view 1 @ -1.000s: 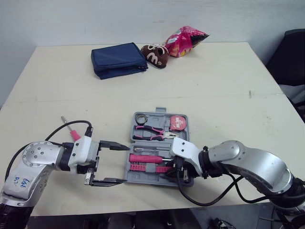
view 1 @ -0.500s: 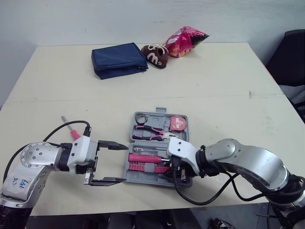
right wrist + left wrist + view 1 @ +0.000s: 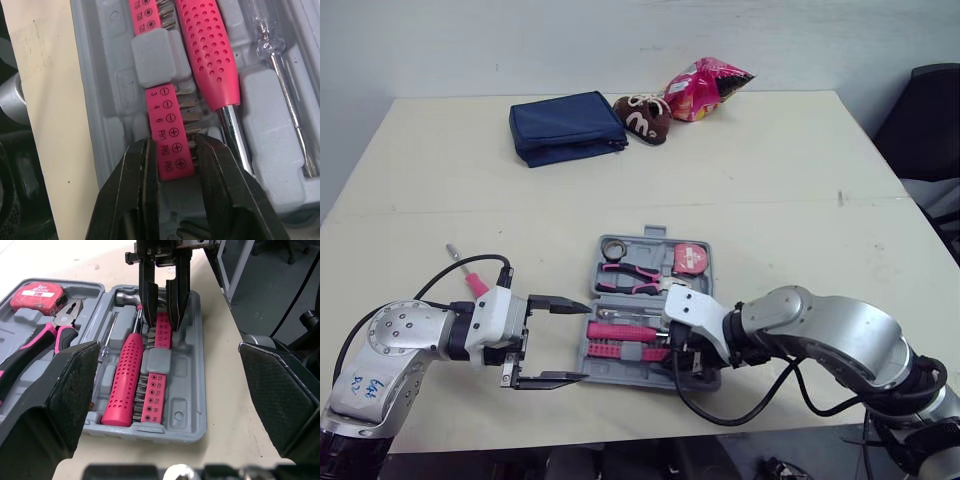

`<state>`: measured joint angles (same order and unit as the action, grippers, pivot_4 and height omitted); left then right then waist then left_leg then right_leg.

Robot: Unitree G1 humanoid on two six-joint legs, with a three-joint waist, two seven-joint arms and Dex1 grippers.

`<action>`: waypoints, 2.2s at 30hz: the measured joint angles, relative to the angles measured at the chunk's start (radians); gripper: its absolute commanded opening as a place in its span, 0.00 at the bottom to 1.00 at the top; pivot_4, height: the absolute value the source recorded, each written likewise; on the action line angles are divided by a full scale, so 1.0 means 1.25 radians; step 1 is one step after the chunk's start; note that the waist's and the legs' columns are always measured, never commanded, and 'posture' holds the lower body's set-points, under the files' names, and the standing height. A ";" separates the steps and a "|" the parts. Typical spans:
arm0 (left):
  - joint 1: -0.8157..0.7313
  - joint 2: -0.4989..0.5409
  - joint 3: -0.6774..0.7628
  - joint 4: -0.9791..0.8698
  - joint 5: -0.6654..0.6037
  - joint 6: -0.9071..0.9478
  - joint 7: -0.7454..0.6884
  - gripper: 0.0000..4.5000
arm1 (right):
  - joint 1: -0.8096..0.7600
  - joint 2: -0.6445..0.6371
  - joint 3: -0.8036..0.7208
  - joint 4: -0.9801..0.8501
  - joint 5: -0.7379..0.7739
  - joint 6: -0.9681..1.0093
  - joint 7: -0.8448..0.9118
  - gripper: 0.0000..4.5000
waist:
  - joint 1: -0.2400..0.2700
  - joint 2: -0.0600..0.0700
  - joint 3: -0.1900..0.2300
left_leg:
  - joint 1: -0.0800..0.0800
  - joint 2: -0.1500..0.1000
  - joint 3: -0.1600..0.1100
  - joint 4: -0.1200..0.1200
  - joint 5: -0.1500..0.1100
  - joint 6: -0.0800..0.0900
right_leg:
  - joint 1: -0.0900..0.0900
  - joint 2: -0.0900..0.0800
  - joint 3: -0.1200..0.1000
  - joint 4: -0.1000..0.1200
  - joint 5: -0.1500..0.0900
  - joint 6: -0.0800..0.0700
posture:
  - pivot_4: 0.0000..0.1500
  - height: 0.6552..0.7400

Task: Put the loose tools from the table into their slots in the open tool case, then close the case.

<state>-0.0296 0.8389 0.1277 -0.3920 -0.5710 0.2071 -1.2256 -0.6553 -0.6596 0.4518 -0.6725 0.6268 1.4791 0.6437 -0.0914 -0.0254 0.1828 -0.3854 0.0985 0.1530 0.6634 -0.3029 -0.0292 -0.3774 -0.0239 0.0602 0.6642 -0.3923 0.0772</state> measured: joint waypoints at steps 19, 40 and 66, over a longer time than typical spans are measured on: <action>0.029 0.007 0.016 -0.001 0.005 0.010 0.002 1.00 | 0.012 -0.069 -0.125 -0.006 0.084 0.016 0.055 0.76 | 0.005 0.000 0.000 | -0.001 -0.001 -0.001 -0.002 0.000 0.000 | 0.000 -0.001 -0.001 -0.002 0.000 0.000 | 1.00 1.00; -0.025 0.000 0.006 0.012 0.017 0.001 0.008 1.00 | 0.416 0.011 -0.169 0.220 -0.180 -0.900 0.314 0.01 | 0.007 -0.001 0.001 | 0.000 -0.002 -0.001 0.000 0.001 0.000 | 0.001 0.000 -0.001 -0.001 0.001 0.001 | 1.00 1.00; 0.012 -0.003 0.056 0.060 0.039 -0.021 0.048 1.00 | 0.468 -0.014 -0.238 0.264 -0.180 -1.065 0.367 0.01 | 0.024 -0.003 0.001 | 0.012 -0.002 -0.001 -0.003 0.000 0.001 | 0.014 -0.001 -0.001 -0.005 0.001 0.000 | 1.00 1.00</action>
<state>-0.0143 0.8347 0.1976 -0.3164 -0.5228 0.1807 -1.1660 -0.0706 -0.6772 0.1545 -0.3426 0.4020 0.1477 1.1026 -0.0613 -0.0289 0.1838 -0.3707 0.0963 0.1516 0.6596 -0.3030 -0.0282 -0.3599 -0.0248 0.0590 0.6585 -0.3916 0.0774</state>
